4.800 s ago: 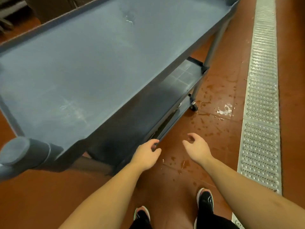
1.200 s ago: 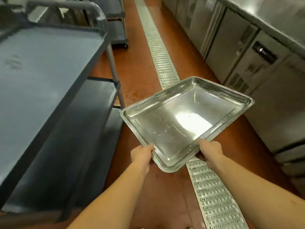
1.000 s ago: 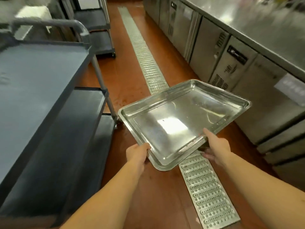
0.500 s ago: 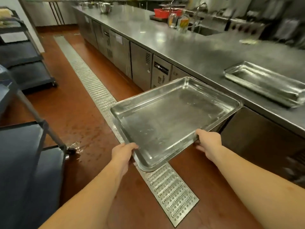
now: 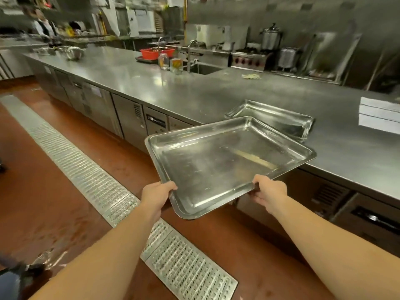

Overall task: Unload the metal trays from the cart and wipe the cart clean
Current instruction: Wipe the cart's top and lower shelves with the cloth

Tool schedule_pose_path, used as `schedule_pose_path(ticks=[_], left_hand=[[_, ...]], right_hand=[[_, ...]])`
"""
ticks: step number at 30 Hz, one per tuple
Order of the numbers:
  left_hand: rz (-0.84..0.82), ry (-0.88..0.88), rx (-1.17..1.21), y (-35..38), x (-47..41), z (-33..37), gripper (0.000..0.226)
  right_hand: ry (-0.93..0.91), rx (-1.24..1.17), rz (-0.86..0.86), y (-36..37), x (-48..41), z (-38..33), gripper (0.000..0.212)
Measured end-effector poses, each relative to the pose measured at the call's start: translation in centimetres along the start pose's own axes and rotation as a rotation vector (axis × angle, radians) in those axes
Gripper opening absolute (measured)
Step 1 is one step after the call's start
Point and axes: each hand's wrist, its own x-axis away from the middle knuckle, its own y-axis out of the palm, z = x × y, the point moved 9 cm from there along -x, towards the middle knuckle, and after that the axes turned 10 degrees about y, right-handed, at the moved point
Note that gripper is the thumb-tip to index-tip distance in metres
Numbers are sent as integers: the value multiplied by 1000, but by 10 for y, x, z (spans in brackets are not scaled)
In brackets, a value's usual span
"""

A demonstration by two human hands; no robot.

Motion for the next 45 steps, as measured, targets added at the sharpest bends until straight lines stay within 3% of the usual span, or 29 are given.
schedule_pose_path(ticks=[6,9,13,19,24,27,29,31,33,36,38,40,45], left_hand=[[-79,21,-42,48,-76,17,6],[-176,45,-51,80,-127,23,11],[-299,81,-104,127,-195,42,8],[-379,72,-179,203,-268,60,19],[-232,393,-619,247,-312,109,51],[-368,808,-833,299,-303,138,42],[-618,984,-967,342,-288,134,40],[-873,1046,-1103,379,-273,115,50],[-968,1082,-1207,406,-269,107,52],[-1013,1264,-1267,440,-269,109,29],[-1031,1333,-1293,454,-276,106,36],[-1024,1326,-1337,463,-294,99,44],[-1070,1316,-1331,478,-332,92,36]], right_hand=[[84,-35,-48,3,-48,-33,17],[108,-39,6,9,-83,-45,14],[124,-128,116,23,-125,-62,29],[126,-284,204,30,-173,-97,20],[110,-368,237,40,-220,-121,27],[103,-410,255,43,-250,-136,23],[109,-475,279,43,-263,-144,21],[109,-538,262,48,-273,-155,23],[110,-603,252,51,-282,-165,21],[133,-654,275,57,-298,-173,10],[141,-661,304,62,-308,-175,8],[140,-644,341,70,-320,-179,11],[153,-593,406,87,-343,-190,11]])
